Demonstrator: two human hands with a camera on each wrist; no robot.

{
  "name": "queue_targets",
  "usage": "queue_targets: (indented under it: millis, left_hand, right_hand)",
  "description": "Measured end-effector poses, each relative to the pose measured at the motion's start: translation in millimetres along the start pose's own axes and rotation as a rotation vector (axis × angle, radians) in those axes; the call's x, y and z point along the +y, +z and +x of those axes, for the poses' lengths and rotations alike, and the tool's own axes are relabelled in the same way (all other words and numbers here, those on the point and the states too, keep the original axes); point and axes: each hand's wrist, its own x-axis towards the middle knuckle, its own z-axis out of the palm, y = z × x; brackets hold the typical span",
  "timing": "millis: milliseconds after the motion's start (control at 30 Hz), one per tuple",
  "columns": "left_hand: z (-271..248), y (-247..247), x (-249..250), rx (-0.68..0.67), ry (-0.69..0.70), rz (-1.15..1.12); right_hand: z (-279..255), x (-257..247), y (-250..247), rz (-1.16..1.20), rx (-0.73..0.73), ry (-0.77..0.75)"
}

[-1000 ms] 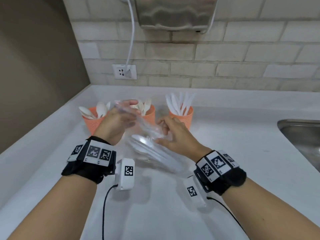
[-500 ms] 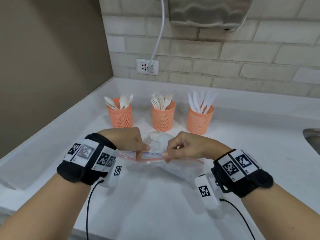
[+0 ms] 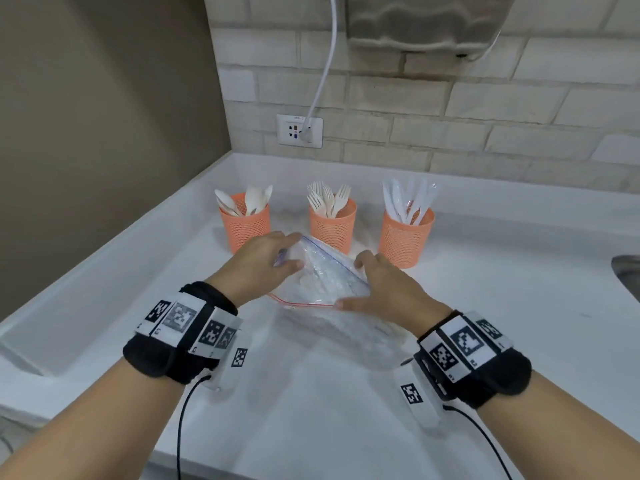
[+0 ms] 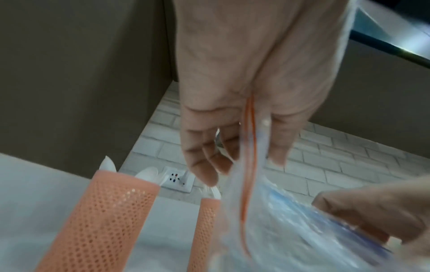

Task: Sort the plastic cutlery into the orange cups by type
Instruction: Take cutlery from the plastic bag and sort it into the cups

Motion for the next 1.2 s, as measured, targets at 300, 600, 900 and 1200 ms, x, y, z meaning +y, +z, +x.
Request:
queue_targets:
  millis: [300, 600, 900, 1200]
  left_hand:
    - [5.5, 4.0, -13.2, 0.138, -0.353, -0.994]
    - [-8.3, 7.2, -37.3, -0.003, -0.460, -0.466]
    - [1.4, 2.5, -47.1, 0.030, -0.770, -1.767]
    - [-12.0, 22.1, -49.0, 0.104, -0.360, -0.952]
  right_hand:
    - [18.9, 17.4, -20.1, 1.212, -0.060, 0.218]
    - [26.6, 23.6, -18.7, 1.872, -0.065, 0.151]
    - [17.8, 50.3, -8.8, 1.268, -0.267, 0.277]
    - [27.8, 27.8, 18.0, 1.780, -0.048, 0.566]
